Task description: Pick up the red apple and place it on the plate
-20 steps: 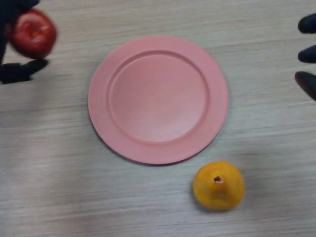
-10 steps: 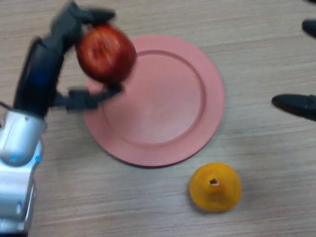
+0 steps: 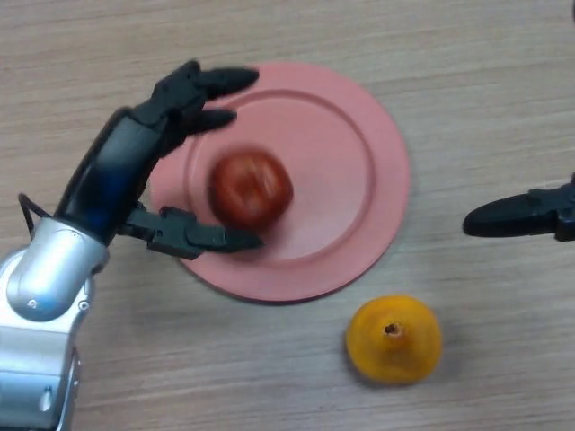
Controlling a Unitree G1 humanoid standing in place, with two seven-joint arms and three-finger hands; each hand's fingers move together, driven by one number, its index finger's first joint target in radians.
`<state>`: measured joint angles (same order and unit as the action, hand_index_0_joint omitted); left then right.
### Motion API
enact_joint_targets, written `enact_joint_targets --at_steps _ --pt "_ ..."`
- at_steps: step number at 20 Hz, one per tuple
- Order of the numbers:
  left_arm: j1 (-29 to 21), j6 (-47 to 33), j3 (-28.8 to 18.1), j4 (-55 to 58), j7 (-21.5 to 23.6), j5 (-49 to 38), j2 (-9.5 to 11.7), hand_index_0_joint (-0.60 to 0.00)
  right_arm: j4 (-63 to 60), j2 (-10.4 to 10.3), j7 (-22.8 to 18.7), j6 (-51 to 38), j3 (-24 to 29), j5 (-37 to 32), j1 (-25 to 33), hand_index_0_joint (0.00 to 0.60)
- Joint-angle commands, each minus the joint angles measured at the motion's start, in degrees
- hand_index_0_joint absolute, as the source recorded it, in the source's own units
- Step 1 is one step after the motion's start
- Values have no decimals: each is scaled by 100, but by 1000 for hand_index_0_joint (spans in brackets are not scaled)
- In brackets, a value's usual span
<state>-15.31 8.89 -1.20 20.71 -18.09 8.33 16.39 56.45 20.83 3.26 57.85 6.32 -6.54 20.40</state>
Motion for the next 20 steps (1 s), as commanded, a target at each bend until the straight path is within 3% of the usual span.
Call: enact_joint_targets --at_steps 1,3,5,6,9,10,11,12,15,16,18,20 --pt "-212 -868 -674 574 525 -65 229 0 135 94 -129 -756 150 337 216 0" --pt "-205 -843 -978 892 778 -378 340 0 -10 -78 -111 -898 -128 446 164 0" --pt "-135 122 -1350 1602 773 -1697 441 0 -63 -255 -71 -841 -289 490 276 0" --pt "-156 685 -1518 1878 850 -2334 594 0 -55 -333 -73 -803 -327 495 349 0" --pt "-208 1474 -1916 2247 1059 -3505 801 0 -117 -395 -58 -927 -350 486 378 0" --pt "-229 1778 -2332 2322 1478 -4605 789 0 -256 -406 -43 -1029 -355 476 414 0" --pt "-212 1751 -2423 2300 1643 -4930 808 0 -308 -414 -41 -1096 -365 476 399 0" --pt "-71 1531 -2333 2288 1884 -5213 971 0 -446 -456 -41 -1287 -378 474 337 0" --pt "206 1570 -2170 2478 1700 -5462 1248 0 -462 -522 -107 -1426 -227 343 255 0" --pt "271 1440 -2073 2558 1382 -5064 1301 0 -393 -477 -94 -1517 -62 189 164 0" --pt "469 1584 -2117 2693 980 -4758 1276 0 -387 -358 -113 -1634 149 -33 95 0" --pt "511 1807 -2258 2731 906 -4710 1172 0 -461 -229 -231 -1845 169 -53 103 0"
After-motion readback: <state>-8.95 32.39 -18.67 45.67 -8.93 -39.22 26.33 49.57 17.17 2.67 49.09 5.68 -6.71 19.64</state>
